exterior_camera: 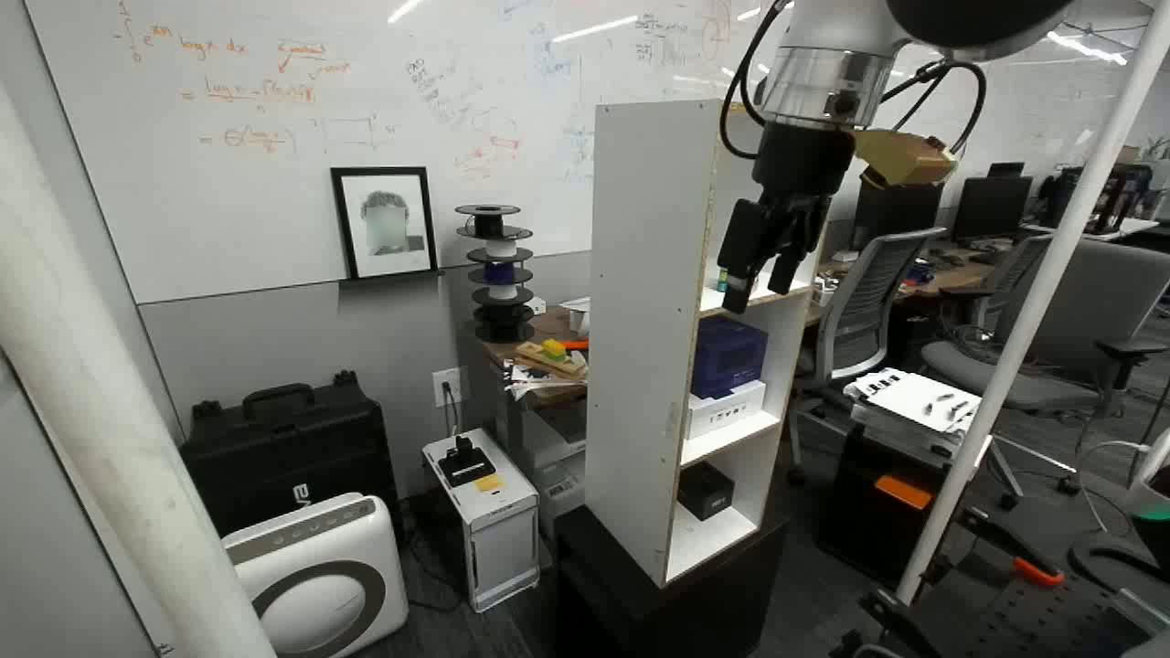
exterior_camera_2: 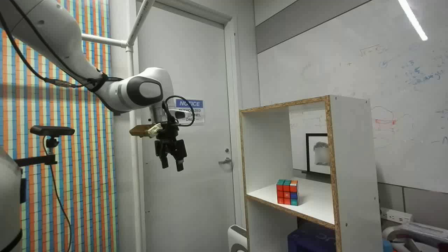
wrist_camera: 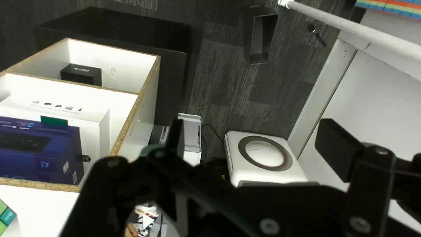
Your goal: Put the Rubik's cube on top of the shelf
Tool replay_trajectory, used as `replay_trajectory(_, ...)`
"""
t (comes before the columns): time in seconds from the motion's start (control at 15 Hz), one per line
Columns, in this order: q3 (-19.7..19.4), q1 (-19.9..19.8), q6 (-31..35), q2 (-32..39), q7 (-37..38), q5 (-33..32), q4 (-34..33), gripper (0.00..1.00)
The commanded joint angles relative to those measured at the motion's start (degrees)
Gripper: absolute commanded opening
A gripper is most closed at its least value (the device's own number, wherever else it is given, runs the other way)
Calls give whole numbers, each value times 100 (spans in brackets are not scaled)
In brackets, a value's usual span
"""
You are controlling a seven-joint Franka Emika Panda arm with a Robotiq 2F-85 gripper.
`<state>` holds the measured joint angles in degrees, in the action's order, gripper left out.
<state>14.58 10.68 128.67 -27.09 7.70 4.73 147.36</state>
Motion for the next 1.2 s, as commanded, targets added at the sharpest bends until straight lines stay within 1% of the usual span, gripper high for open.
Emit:
replay_trajectory(0.0,-61,63,-11,4,29,-38,-25,100)
replay_trajectory(0.13,-60,63,-11,-5,29,-38,-42,100)
replay_trajectory(0.27,-357,82,243,4,-435,113,-90,100)
replay_trajectory(0.4,-828,17,475,29,-1020,243,-180,100)
replay_trajectory(0.53,-1399,-84,687,124,-1677,382,-305,100)
replay_trajectory(0.6,-1717,-113,735,196,-2096,454,-398,100)
replay_trajectory(0.73,-2223,-155,811,379,-2889,564,-529,100)
replay_trajectory(0.93,-2725,-247,939,719,-3835,597,-645,100)
replay_trajectory(1.07,-2909,-298,1097,976,-4308,631,-661,100)
replay_trajectory(1.13,-2948,-333,1285,1118,-4488,640,-653,100)
